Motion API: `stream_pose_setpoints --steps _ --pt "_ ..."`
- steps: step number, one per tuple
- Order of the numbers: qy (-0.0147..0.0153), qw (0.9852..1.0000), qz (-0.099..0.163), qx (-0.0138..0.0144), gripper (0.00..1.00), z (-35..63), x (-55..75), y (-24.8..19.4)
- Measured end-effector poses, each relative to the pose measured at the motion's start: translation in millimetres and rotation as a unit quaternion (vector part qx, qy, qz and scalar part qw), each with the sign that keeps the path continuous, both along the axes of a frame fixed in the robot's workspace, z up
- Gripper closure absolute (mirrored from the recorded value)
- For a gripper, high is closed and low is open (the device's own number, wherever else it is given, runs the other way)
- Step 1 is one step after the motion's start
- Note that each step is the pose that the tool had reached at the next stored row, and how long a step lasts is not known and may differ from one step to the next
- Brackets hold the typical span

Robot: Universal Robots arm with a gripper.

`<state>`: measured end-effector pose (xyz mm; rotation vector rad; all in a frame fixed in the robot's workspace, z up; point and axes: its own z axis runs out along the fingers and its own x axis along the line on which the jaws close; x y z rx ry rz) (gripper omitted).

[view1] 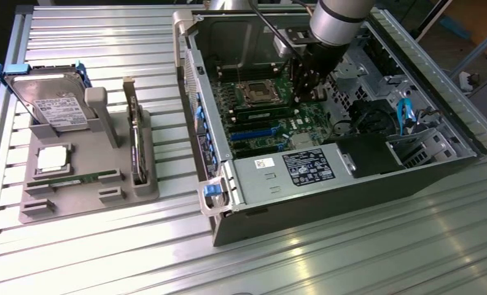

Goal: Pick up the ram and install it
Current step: 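Press down the ram until it locks into place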

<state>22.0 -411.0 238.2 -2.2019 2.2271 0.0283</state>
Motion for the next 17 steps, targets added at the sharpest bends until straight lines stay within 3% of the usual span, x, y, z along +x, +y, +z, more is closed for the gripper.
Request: stream_pose_setpoints --steps 17 --pt "0.0 1.0 0.0 0.0 0.89 -2.9 0.0 0.0"
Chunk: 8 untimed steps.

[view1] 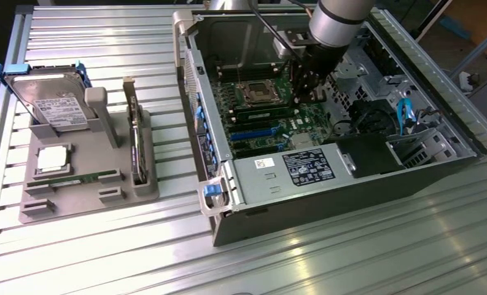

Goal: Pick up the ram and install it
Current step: 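Press down the ram until it locks into place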

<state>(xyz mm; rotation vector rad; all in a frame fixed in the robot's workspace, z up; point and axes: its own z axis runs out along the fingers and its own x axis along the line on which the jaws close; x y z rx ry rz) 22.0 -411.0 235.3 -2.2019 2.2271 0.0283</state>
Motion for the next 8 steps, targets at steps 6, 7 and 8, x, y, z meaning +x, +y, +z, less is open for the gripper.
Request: stream_pose_setpoints --steps 6,7,8 --pt "0.0 1.0 0.0 0.0 0.89 -1.2 0.0 0.0" --pt "0.0 1.0 0.0 0.0 0.89 -1.2 0.0 0.0" --pt "0.0 1.0 0.0 0.0 0.89 -1.2 0.0 0.0"
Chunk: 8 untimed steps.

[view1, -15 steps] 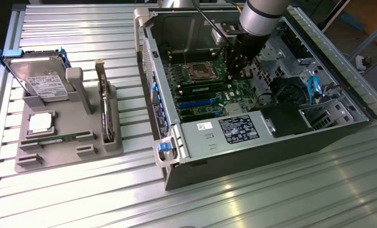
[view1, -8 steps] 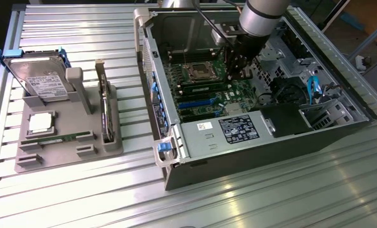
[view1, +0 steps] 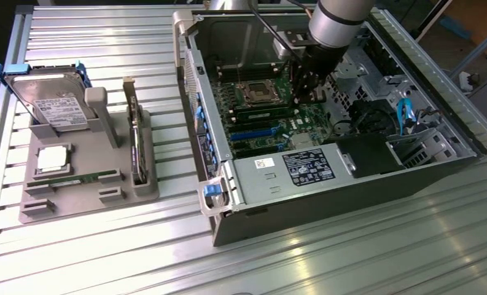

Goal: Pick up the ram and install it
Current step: 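Press down the ram until it locks into place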

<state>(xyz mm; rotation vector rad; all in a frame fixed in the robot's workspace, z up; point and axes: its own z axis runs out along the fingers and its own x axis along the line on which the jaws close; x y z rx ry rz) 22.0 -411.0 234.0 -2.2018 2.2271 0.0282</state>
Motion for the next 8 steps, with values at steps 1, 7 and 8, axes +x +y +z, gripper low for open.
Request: stream_pose_setpoints --steps 1,7,8 --pt "0.0 1.0 0.0 0.0001 0.89 -0.1 0.0 0.0" --pt "0.0 1.0 0.0 0.0 0.89 -1.1 0.0 0.0" --pt "0.0 1.0 0.0 0.0001 0.89 -1.3 0.0 0.0"
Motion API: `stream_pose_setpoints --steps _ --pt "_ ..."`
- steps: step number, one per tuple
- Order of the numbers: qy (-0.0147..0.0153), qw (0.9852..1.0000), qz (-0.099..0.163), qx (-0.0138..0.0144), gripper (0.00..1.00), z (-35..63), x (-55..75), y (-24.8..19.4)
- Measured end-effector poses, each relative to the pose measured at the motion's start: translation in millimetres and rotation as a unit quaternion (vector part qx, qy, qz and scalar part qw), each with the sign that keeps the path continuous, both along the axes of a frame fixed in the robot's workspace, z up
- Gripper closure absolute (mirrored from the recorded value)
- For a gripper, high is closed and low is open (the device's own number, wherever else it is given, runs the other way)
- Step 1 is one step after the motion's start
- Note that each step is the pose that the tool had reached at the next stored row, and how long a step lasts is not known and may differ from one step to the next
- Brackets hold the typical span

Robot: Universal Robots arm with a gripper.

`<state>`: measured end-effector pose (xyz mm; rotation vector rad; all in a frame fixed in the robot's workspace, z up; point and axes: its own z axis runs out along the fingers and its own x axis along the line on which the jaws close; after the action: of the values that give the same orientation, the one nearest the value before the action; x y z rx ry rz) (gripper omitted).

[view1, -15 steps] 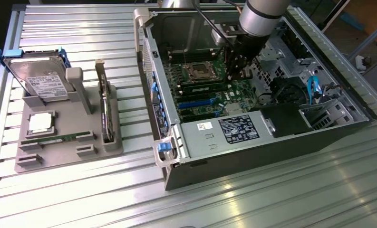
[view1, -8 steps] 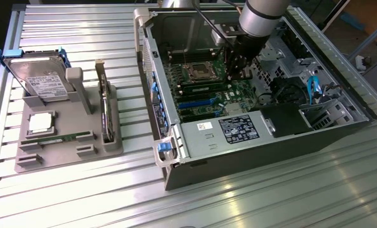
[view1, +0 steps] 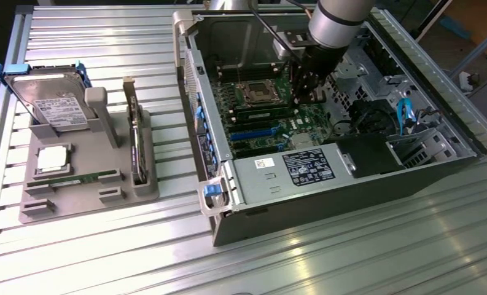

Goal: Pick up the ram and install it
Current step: 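Press down the ram until it locks into place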

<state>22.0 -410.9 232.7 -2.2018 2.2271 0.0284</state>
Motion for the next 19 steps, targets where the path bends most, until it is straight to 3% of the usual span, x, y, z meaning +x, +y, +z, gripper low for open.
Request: stream_pose_setpoints --steps 19 --pt "0.0 1.0 0.0 0.0 0.89 -1.4 0.1 0.0"
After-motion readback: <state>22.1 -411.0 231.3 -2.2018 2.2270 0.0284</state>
